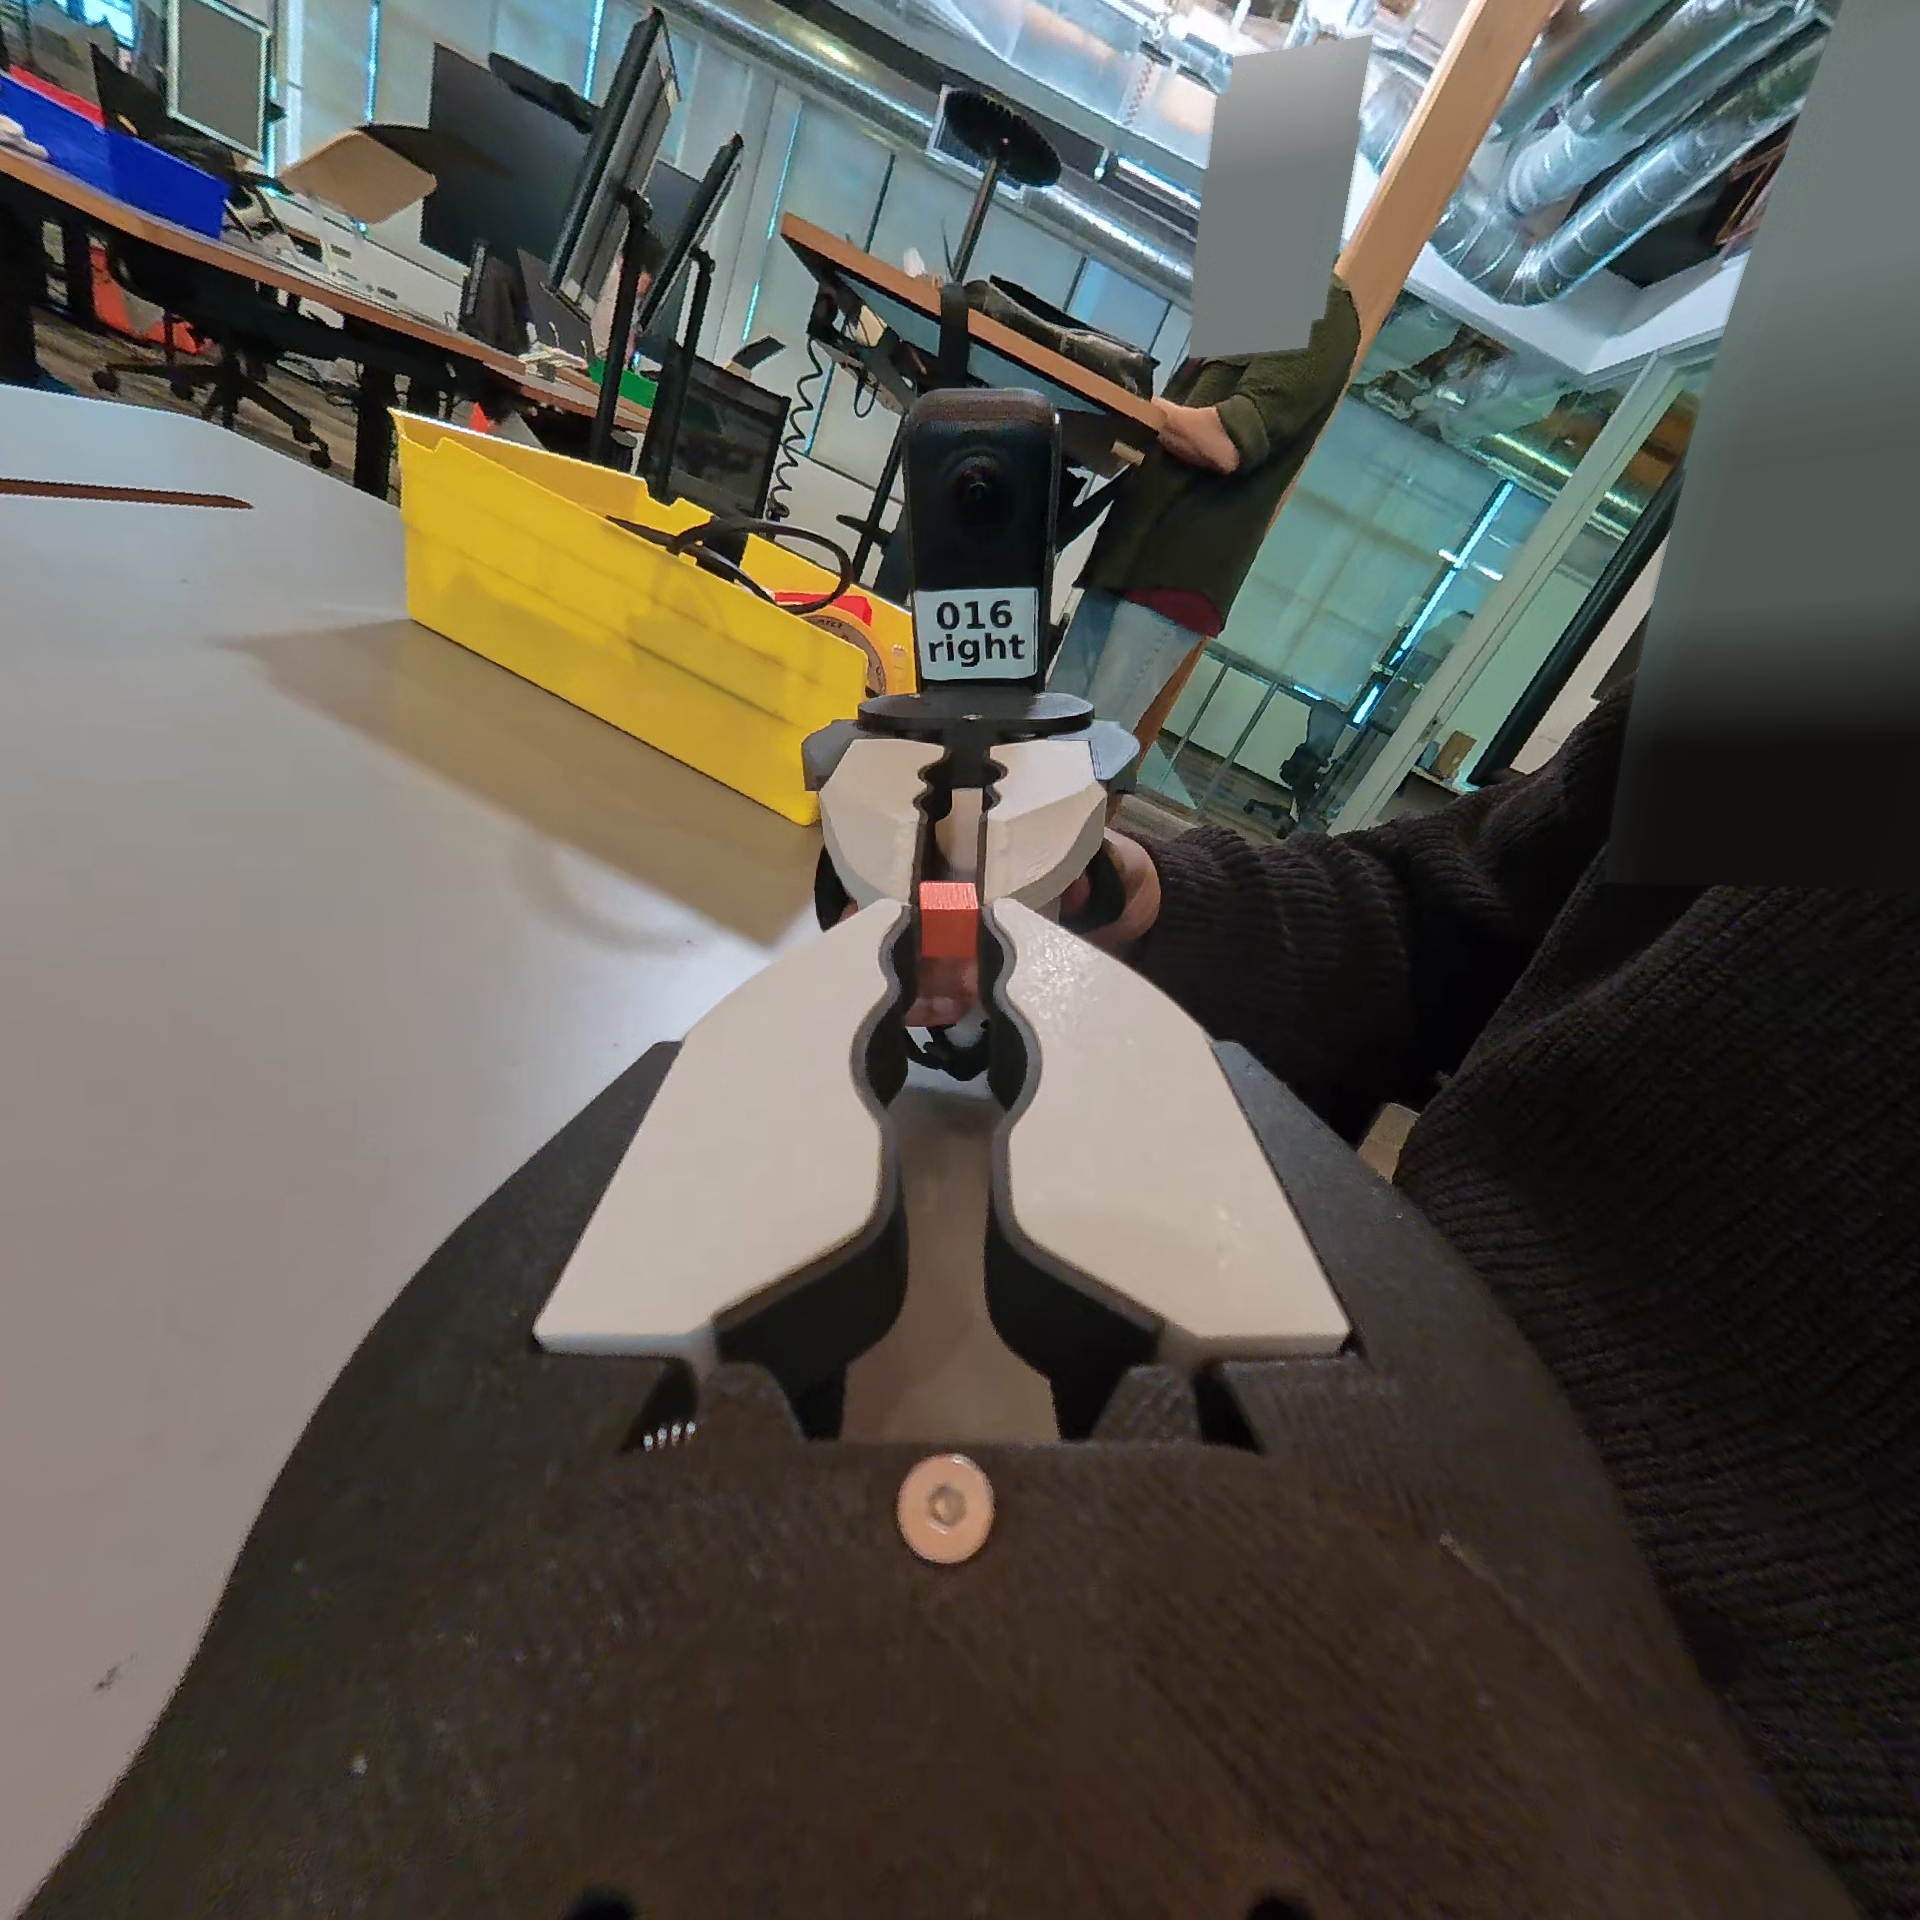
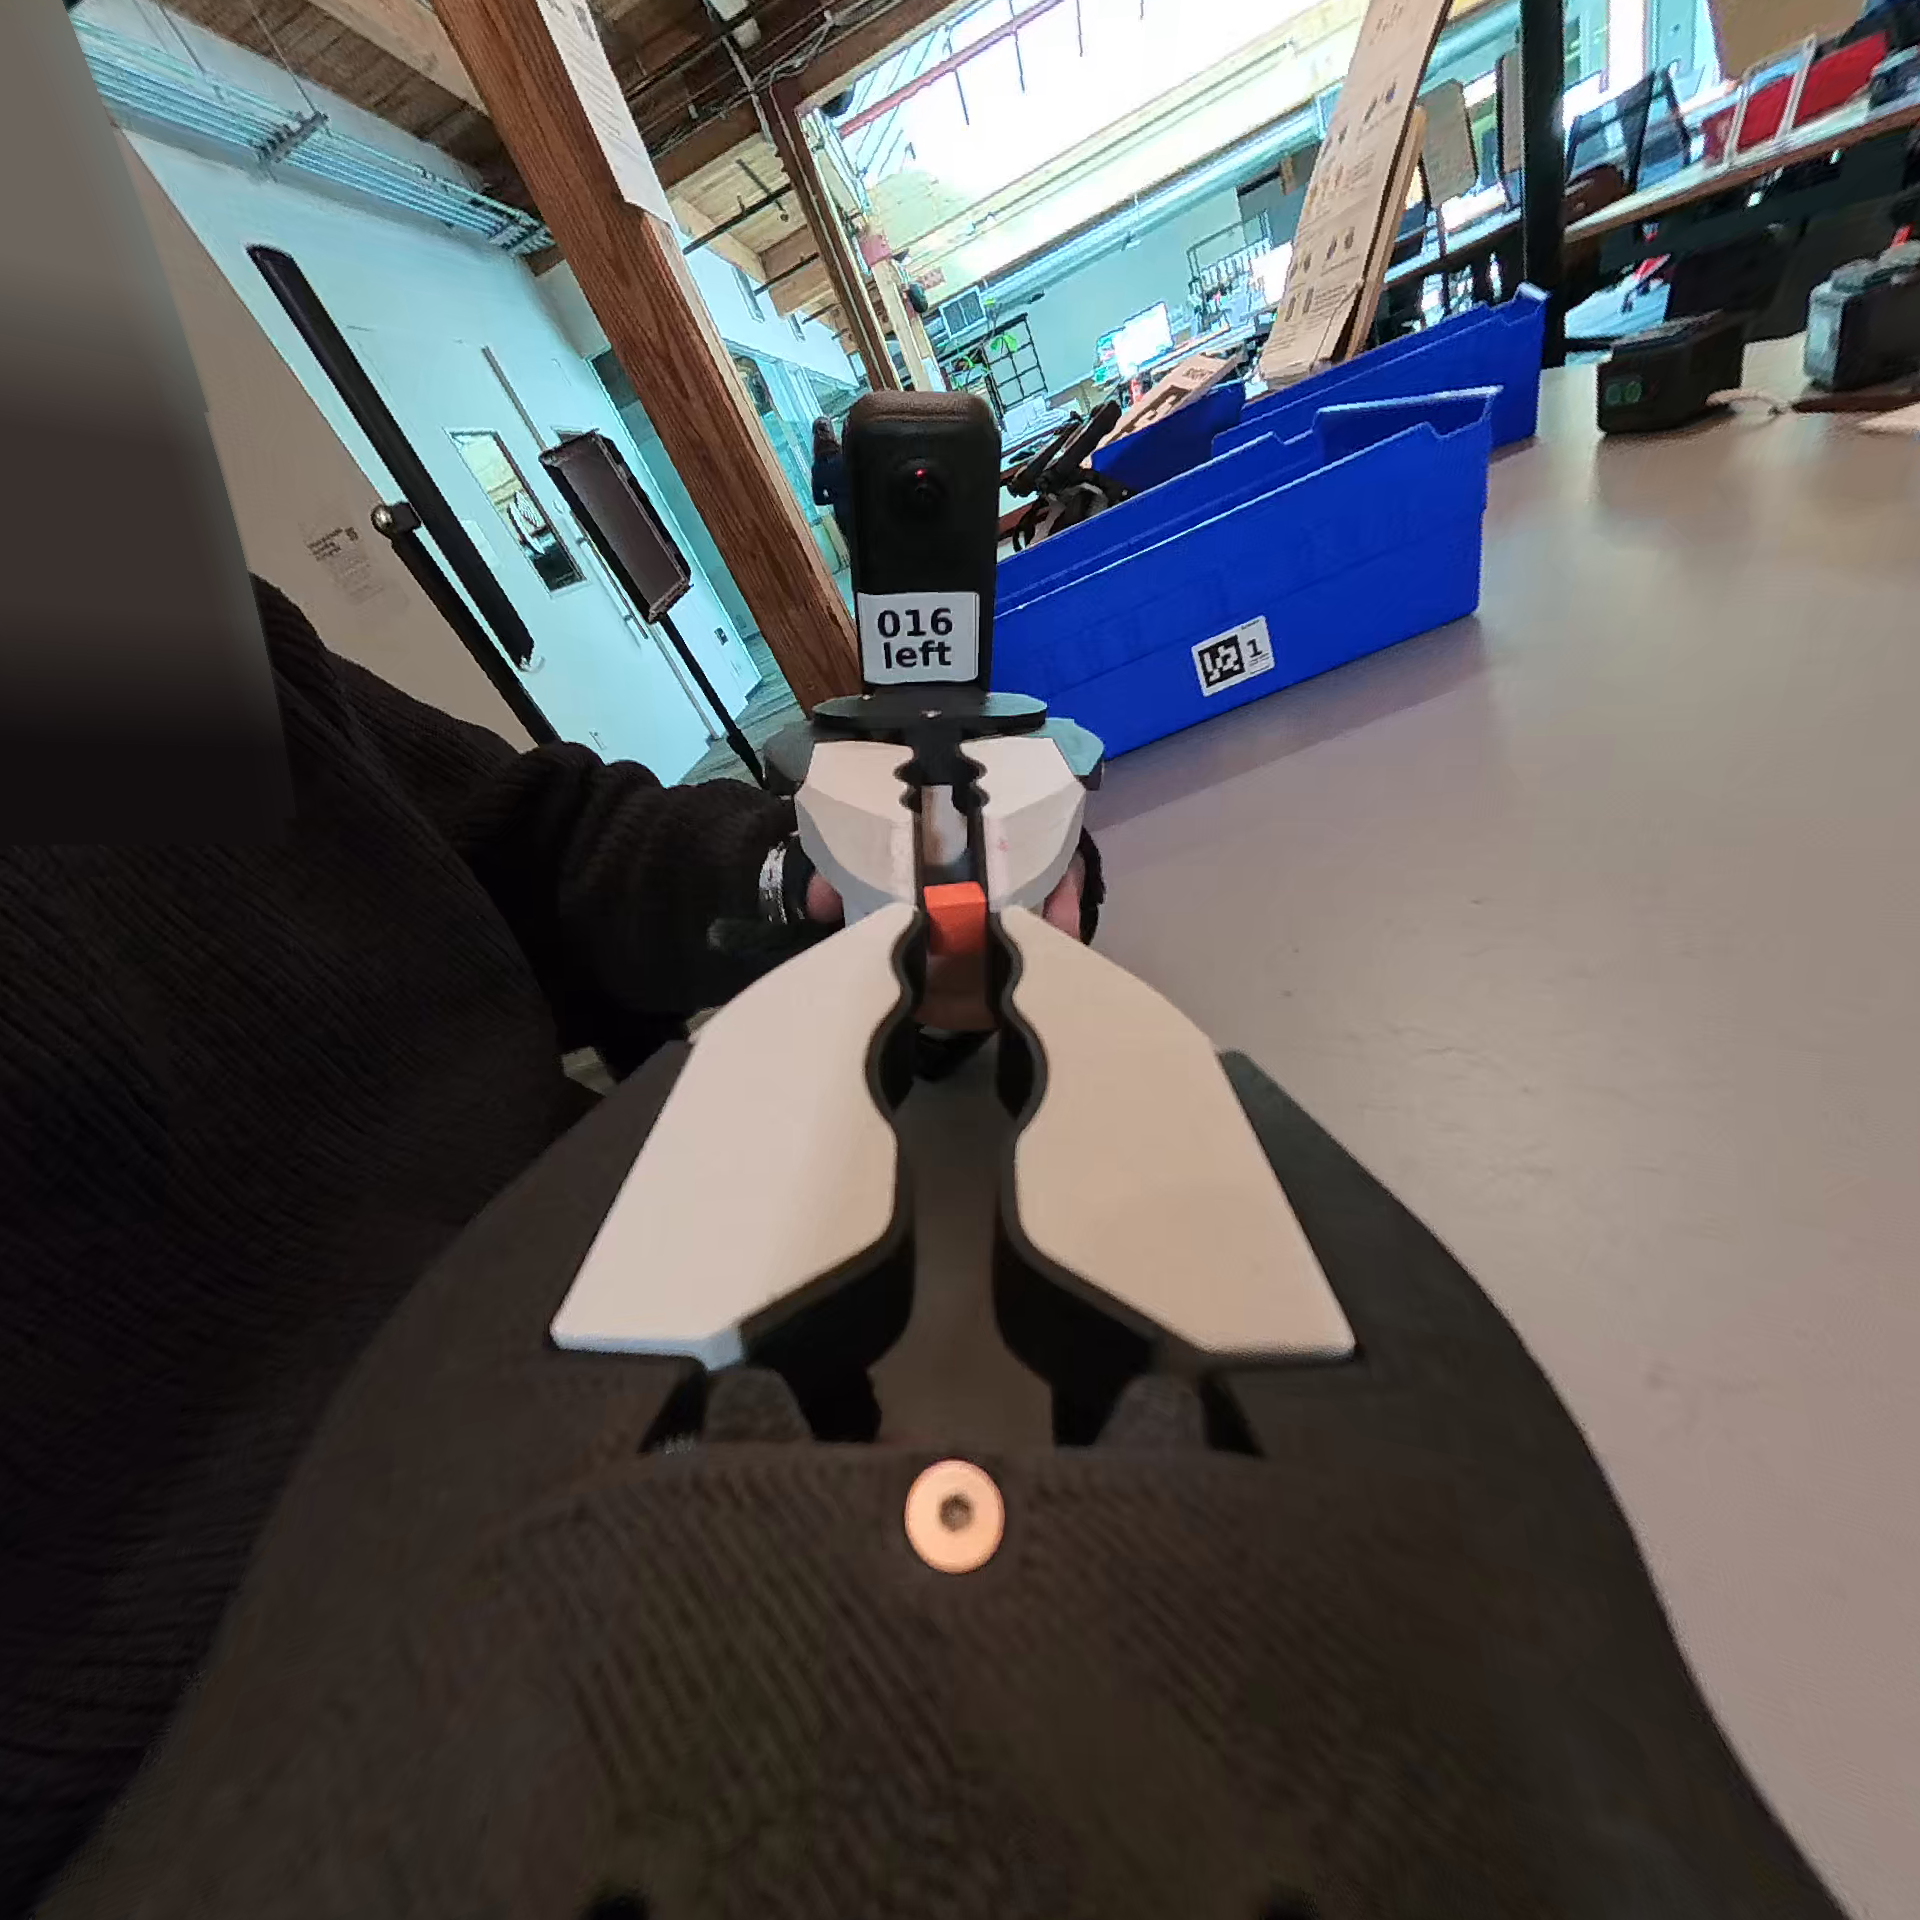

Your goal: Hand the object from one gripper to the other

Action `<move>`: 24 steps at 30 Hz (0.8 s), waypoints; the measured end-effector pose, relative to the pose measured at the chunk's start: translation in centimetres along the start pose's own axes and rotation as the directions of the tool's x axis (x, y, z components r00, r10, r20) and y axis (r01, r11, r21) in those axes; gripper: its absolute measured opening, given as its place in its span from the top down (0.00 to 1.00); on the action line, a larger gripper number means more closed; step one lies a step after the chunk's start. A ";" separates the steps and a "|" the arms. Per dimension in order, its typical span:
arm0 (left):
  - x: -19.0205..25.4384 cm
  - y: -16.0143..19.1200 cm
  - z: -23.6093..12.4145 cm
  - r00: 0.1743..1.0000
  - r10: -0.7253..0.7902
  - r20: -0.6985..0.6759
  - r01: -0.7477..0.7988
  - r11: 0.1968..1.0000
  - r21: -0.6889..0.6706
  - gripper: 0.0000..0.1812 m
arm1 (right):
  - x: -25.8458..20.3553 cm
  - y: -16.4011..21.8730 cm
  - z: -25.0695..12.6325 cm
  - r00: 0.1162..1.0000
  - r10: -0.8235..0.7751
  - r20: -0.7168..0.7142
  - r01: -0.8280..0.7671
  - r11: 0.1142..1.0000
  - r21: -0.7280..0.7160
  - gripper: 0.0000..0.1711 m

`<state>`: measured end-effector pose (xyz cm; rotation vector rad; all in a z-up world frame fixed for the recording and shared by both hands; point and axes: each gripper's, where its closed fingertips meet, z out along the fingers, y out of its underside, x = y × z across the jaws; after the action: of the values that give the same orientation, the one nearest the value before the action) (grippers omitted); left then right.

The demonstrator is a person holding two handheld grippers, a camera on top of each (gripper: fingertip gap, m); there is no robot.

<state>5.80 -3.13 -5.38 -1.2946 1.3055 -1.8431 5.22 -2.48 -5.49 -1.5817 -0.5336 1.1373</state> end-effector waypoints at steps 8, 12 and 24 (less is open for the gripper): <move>-0.4 -0.1 0.0 0.996 0.069 0.061 -0.069 0.998 0.006 0.91 | 0.7 -0.8 -0.6 0.987 0.159 0.000 -0.158 0.986 0.058 0.94; -0.6 -0.1 0.0 0.986 0.130 0.103 -0.131 0.991 0.003 0.89 | 0.9 -0.8 -0.8 0.968 0.250 0.020 -0.251 0.965 0.072 0.94; -0.2 -0.5 -0.1 0.917 0.358 0.177 -0.362 0.932 -0.009 0.88 | 0.8 -0.3 -0.5 0.930 0.363 0.061 -0.366 0.930 0.041 0.94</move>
<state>5.84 -2.74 -4.97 -1.0894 1.3197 -1.4517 6.09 -1.98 -5.58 -1.6520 -0.2436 1.4619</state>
